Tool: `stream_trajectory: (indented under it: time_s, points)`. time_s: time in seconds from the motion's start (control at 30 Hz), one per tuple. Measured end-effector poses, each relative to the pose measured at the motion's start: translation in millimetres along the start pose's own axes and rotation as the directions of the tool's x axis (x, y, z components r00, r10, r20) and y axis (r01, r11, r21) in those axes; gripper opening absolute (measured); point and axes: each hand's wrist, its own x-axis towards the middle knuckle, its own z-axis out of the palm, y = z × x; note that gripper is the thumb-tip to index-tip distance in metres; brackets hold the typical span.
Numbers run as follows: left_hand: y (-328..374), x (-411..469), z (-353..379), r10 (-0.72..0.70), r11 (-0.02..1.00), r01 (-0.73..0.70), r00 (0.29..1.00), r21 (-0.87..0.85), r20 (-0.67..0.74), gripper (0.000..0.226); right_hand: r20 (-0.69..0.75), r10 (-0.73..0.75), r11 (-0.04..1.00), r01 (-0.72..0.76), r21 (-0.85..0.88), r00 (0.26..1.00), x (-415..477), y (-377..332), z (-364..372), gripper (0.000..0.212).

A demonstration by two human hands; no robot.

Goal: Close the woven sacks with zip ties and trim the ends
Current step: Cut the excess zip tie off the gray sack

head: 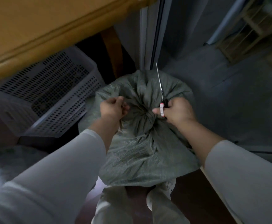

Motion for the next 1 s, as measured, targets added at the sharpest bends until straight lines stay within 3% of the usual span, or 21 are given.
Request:
stream_trajectory:
  time_s: [0.1,0.2,0.33,0.5,0.67,0.77,0.87,0.93,1.0]
  points:
    - [22.1,-4.8,-30.5,0.065,0.997,-0.063,0.995,0.033,-0.075,0.024,-0.011,-0.130,0.991,0.130,0.015,0.991,-3.7,-48.0,1.5,0.051]
    - [55.5,-13.1,-61.4,0.090,0.989,-0.102,0.990,-0.104,-0.112,0.011,-0.003,-0.220,0.971,0.219,0.092,0.976,-5.0,-104.1,12.5,0.042]
    - [113.3,-17.4,-105.1,0.182,0.958,-0.213,0.969,-0.193,-0.167,0.032,0.044,-0.362,0.932,0.360,0.051,0.931,-13.8,-190.2,25.9,0.042]
    - [174.6,3.1,-201.4,0.228,0.955,-0.287,0.873,-0.076,-0.432,0.030,0.135,-0.374,0.916,0.389,-0.103,0.917,-29.4,-293.8,43.2,0.056]
    - [207.9,45.5,-296.7,0.161,0.951,-0.289,0.761,-0.107,-0.628,0.030,0.226,-0.422,0.870,0.462,-0.174,0.878,-21.6,-365.7,95.4,0.047]
    - [214.4,62.9,-332.6,0.209,0.965,-0.261,0.759,0.005,-0.616,0.040,0.247,-0.450,0.851,0.496,-0.172,0.858,-19.8,-400.7,128.9,0.045]
    - [215.9,77.3,-352.0,0.256,0.967,-0.203,0.778,0.155,-0.574,0.054,0.229,-0.485,0.793,0.535,-0.291,0.844,-21.3,-428.1,154.1,0.048]
    - [215.0,81.6,-354.8,0.297,0.950,-0.184,0.781,0.252,-0.549,0.052,0.236,-0.505,0.747,0.557,-0.363,0.830,-18.2,-440.5,168.9,0.041]
    - [210.8,83.3,-352.9,0.442,0.876,-0.252,0.760,0.412,-0.476,0.045,0.245,-0.532,0.709,0.585,-0.394,0.810,-14.3,-449.7,181.7,0.027]
